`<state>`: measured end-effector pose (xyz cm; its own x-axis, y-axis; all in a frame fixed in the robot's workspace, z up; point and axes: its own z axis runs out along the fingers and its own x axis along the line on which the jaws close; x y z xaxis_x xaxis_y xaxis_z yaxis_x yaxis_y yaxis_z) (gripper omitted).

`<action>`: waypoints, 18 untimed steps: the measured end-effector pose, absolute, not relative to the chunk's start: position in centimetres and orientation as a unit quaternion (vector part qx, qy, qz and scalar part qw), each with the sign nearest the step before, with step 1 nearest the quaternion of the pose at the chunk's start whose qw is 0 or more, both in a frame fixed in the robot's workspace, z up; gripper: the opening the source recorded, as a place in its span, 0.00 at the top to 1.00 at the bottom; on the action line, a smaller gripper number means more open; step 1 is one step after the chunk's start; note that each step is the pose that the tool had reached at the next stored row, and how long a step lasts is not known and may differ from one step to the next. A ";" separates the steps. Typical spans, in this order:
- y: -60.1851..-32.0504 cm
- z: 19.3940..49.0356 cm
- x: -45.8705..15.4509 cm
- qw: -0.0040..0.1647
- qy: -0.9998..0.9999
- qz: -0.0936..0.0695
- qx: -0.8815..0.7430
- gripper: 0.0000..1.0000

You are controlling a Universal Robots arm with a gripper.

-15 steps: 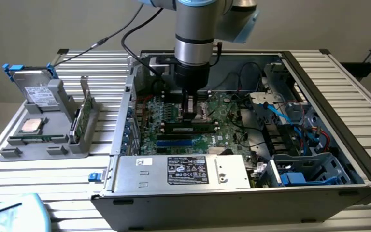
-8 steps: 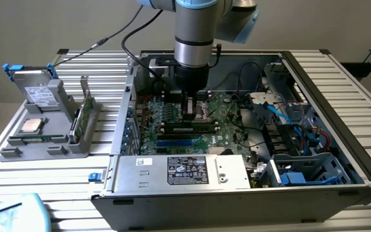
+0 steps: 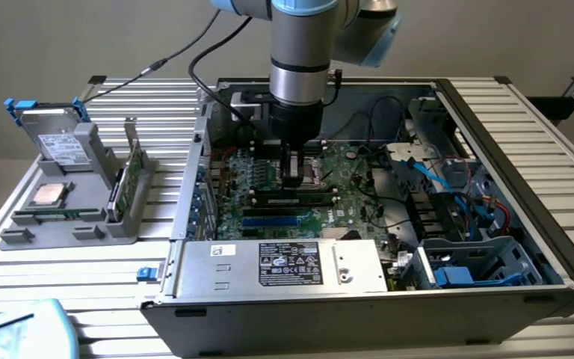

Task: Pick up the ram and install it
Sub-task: 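Press down the ram until it locks into place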

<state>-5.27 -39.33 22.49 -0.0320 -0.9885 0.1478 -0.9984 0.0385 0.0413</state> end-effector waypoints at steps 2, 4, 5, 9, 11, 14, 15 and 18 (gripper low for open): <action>-39.3 22.5 -5.3 0.068 -0.717 0.037 0.692 0.90; -39.3 22.5 -5.3 0.068 -0.717 0.037 0.692 0.90; -39.3 22.5 -5.3 0.068 -0.717 0.036 0.692 0.90; -39.3 23.0 -5.3 0.068 -0.717 0.036 0.692 0.90; -39.3 23.3 -5.3 0.068 -0.717 0.036 0.692 0.90; -39.3 23.6 -5.2 0.069 -0.717 0.036 0.692 0.90; -39.3 23.8 -5.2 0.069 -0.717 0.036 0.692 0.90; -39.3 24.1 -5.2 0.069 -0.717 0.036 0.692 0.90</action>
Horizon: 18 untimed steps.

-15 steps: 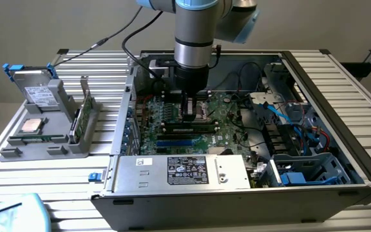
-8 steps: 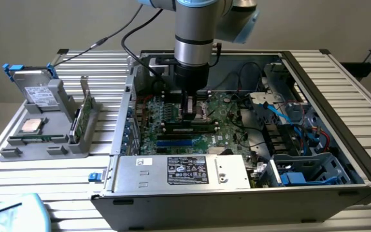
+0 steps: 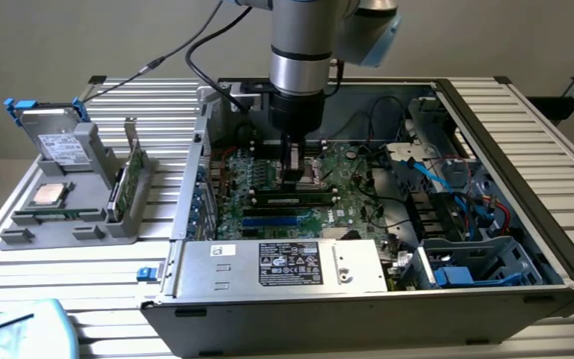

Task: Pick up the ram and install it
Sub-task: 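Press down the ram until it locks into place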

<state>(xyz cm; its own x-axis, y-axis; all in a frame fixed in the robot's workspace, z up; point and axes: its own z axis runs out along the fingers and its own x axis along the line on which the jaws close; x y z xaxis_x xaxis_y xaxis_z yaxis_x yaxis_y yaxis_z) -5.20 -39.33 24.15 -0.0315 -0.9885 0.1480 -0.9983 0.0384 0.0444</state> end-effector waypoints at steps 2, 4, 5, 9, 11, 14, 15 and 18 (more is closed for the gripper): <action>-39.3 24.3 -5.1 0.069 -0.717 0.035 0.692 0.90; -39.3 24.4 -4.8 0.069 -0.717 0.035 0.692 0.90; -39.3 24.4 -4.6 0.069 -0.717 0.035 0.692 0.90; -39.3 24.5 -3.8 0.069 -0.717 0.036 0.692 0.90; -39.3 24.5 -3.4 0.069 -0.717 0.035 0.692 0.90; -39.3 24.5 -2.9 0.069 -0.717 0.036 0.692 0.90; -39.3 24.5 -2.8 0.069 -0.717 0.035 0.692 0.90; -39.3 24.5 -2.6 0.069 -0.717 0.035 0.692 0.90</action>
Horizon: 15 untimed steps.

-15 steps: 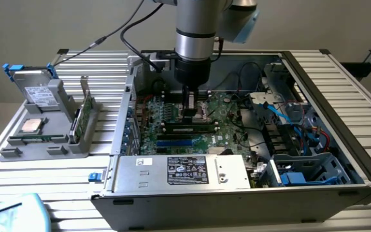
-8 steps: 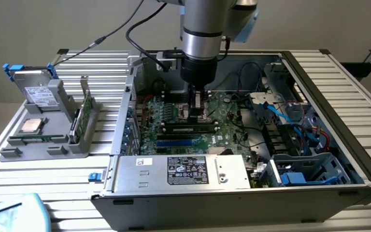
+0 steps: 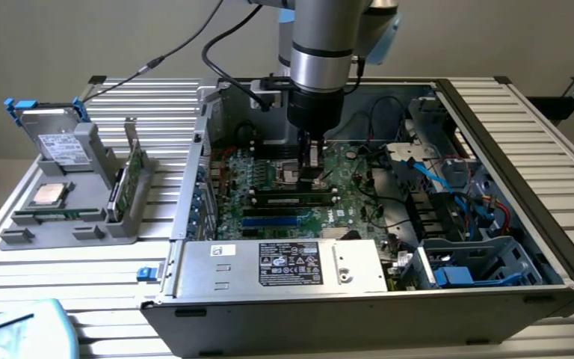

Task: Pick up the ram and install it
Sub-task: 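Press down the ram until it locks into place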

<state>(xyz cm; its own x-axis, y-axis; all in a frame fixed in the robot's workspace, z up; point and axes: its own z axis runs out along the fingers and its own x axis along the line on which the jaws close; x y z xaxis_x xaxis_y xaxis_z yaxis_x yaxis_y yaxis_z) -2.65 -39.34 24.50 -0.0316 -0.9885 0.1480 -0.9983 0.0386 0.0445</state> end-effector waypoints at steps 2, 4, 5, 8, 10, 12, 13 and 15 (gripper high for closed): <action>-39.3 24.5 -2.6 0.069 -0.717 0.035 0.692 0.90; -39.3 24.5 -2.6 0.069 -0.717 0.035 0.692 0.90; -39.3 24.5 -2.6 0.069 -0.717 0.035 0.692 0.90; -39.3 24.5 -2.6 0.069 -0.717 0.036 0.692 0.90; -39.3 24.5 -2.6 0.069 -0.717 0.035 0.692 0.90; -39.4 24.5 -2.6 0.069 -0.717 0.035 0.692 0.90; -39.4 24.5 -2.6 0.068 -0.717 0.035 0.692 0.90; -39.5 24.5 -2.6 0.068 -0.719 0.035 0.691 0.90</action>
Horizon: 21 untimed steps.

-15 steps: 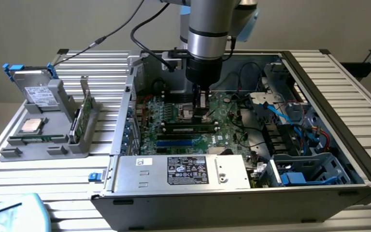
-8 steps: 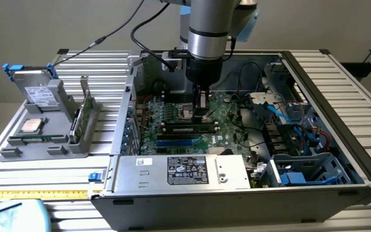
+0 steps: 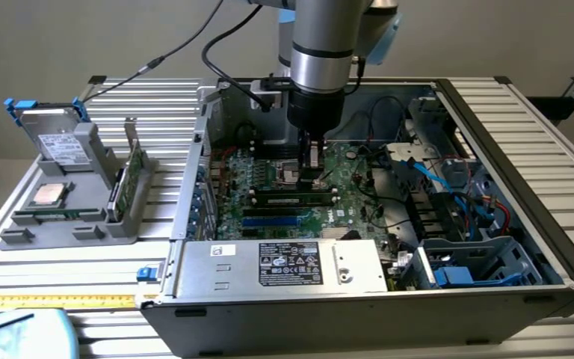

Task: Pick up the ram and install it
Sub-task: 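Press down the ram until it locks into place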

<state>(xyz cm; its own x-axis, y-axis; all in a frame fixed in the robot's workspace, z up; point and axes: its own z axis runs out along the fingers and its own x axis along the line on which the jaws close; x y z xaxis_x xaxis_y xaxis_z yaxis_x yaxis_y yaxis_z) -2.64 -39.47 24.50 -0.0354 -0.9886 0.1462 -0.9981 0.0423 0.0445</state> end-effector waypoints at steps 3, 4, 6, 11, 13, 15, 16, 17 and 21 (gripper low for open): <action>-39.5 24.5 -2.6 0.069 -0.725 0.034 0.685 0.90; -39.5 24.5 -2.6 0.069 -0.728 0.034 0.682 0.90; -39.5 24.5 -2.6 0.069 -0.735 0.033 0.673 0.90; -39.5 24.5 -2.6 0.070 -0.756 0.031 0.650 0.90; -39.5 24.5 -2.6 0.071 -0.765 0.030 0.639 0.90; -39.5 24.5 -2.6 0.071 -0.774 0.029 0.628 0.90; -39.5 24.5 -2.6 0.071 -0.778 0.028 0.623 0.90; -39.5 24.5 -2.6 0.071 -0.783 0.028 0.617 0.90; -39.5 24.5 -2.6 0.072 -0.799 0.026 0.596 0.90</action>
<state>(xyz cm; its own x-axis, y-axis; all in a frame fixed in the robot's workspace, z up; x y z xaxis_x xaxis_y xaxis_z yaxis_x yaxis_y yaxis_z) -2.64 -39.49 24.50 -0.2788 -0.9491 0.1463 -0.9567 0.2878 0.0443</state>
